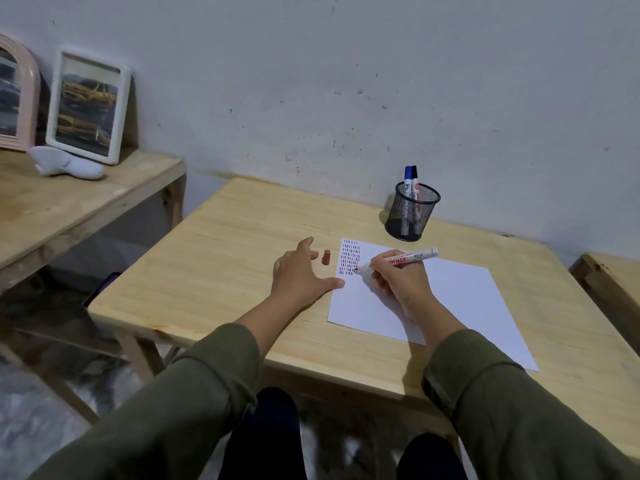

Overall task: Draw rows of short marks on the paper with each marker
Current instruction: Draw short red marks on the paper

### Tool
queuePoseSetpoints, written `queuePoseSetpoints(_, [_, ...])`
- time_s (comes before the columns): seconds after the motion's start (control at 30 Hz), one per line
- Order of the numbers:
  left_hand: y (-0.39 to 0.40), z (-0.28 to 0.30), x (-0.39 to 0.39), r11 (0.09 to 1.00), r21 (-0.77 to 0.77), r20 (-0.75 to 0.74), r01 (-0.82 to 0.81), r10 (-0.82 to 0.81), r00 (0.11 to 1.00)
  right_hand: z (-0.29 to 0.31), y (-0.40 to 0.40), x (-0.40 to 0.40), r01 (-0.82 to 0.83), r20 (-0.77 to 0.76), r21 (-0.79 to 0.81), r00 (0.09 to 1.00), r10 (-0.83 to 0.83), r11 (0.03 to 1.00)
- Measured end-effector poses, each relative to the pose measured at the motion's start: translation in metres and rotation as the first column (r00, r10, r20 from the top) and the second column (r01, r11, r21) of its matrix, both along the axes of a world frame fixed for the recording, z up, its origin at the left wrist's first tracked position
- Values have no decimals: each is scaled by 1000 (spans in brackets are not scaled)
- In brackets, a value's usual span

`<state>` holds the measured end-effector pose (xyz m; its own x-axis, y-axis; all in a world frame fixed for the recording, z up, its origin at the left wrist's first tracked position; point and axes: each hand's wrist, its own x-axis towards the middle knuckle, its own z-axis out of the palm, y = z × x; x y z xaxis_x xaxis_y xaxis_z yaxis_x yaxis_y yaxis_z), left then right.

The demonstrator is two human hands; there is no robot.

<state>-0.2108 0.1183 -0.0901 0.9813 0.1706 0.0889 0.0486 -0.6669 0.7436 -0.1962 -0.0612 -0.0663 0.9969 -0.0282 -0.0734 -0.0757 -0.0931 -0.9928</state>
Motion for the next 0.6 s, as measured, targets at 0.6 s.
queuePoseSetpoints(0.6, [-2, -1, -1, 1000, -5, 17, -8, 8, 1000, -4, 1, -2, -49, 19, -3, 999, 49, 999])
